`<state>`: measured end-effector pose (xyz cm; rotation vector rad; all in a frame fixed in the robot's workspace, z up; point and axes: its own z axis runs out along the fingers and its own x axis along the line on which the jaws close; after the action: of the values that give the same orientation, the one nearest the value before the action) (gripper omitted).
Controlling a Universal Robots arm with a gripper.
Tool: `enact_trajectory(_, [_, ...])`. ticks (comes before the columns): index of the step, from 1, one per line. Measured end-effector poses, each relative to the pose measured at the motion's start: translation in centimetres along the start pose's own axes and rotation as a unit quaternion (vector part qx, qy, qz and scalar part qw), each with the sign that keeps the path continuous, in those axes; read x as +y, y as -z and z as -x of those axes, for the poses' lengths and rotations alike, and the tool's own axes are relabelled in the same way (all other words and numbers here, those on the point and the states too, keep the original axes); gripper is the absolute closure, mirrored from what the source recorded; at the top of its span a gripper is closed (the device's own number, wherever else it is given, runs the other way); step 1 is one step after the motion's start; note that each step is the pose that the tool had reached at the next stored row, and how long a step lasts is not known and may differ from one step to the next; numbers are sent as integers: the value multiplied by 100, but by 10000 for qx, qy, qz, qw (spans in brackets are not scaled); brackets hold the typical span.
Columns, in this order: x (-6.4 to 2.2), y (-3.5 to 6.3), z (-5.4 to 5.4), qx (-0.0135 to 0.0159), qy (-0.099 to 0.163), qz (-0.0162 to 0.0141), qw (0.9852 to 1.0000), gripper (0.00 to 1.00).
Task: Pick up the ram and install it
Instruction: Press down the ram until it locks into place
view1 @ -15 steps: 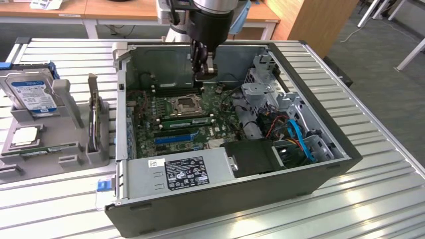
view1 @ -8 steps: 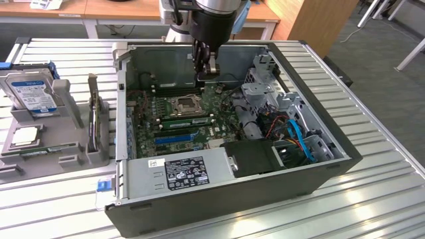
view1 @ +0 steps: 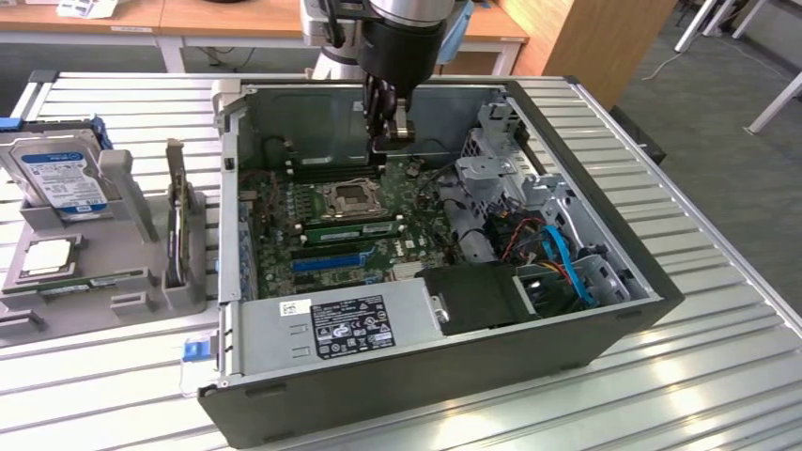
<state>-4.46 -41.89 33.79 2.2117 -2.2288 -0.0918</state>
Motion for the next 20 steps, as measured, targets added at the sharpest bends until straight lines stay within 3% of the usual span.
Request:
enact_trajectory(4, [0, -1, 0, -3, -61, -3, 10000, 90])
enact_trajectory(10, [0, -1, 0, -24, -570, -23, 9984, 90])
enact_trajectory(15, [0, 0, 0, -41, -982, -40, 9952, 90])
enact_trajectory(20, [0, -1, 0, -59, -1400, -57, 9901, 90])
